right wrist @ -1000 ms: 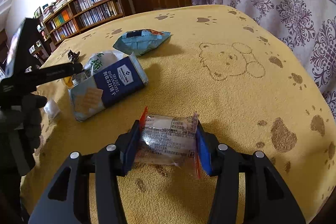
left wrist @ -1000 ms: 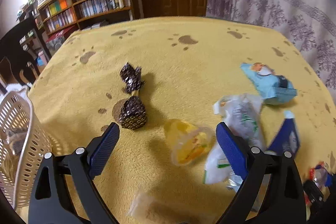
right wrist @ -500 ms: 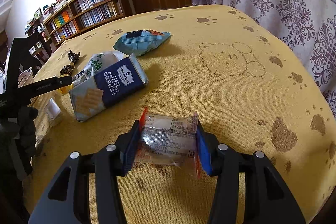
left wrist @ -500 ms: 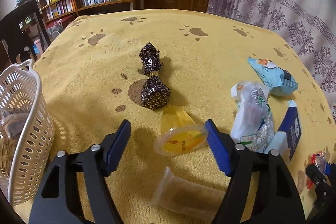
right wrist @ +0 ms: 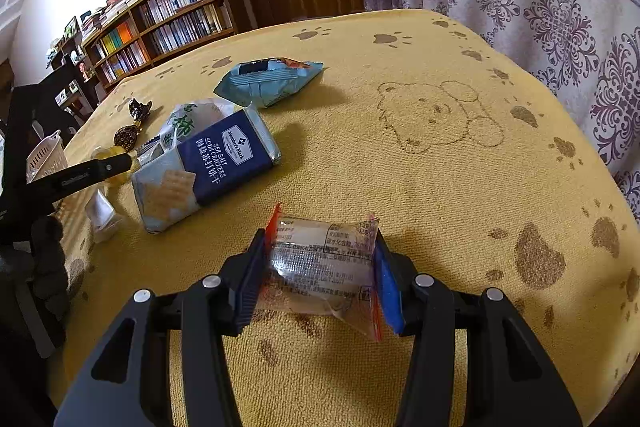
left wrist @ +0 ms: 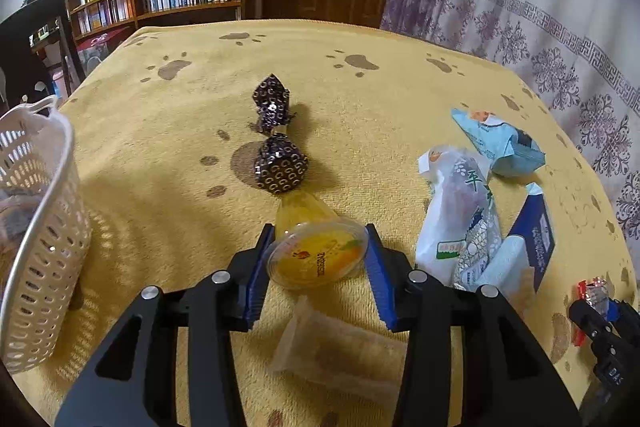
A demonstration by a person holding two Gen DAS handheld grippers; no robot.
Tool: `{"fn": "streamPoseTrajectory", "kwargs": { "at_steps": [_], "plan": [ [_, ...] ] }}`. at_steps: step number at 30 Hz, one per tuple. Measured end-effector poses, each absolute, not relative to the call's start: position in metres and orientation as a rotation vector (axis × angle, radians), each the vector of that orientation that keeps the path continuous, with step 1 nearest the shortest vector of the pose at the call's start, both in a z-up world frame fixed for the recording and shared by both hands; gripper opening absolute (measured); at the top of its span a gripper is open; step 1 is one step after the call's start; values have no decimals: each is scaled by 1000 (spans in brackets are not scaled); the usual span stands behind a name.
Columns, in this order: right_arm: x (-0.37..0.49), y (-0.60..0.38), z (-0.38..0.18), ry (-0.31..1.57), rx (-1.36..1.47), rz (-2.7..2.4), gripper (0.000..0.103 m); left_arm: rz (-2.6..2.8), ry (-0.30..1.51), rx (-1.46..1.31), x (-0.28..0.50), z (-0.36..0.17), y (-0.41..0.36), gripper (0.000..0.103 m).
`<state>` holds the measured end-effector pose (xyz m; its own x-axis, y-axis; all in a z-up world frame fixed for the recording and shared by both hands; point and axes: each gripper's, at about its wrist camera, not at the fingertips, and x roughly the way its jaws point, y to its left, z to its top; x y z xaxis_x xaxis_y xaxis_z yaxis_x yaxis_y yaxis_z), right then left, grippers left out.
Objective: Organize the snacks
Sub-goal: 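Grasp yellow jelly cup with left gripper while right gripper holds pastry packet, then carry the jelly cup over the basket and open the left gripper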
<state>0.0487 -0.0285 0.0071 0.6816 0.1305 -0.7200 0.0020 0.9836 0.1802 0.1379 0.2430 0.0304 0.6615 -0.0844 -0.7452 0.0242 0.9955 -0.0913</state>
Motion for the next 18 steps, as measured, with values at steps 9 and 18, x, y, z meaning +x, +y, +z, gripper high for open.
{"fn": "streamPoseTrajectory", "kwargs": {
  "at_steps": [9, 18],
  "plan": [
    [48, -31, 8, 815, 176, 64, 50, -45, 725, -60, 110, 67, 251, 45],
    [49, -32, 8, 815, 177, 59, 50, 18, 618, -81, 89, 104, 280, 45]
  ]
}}
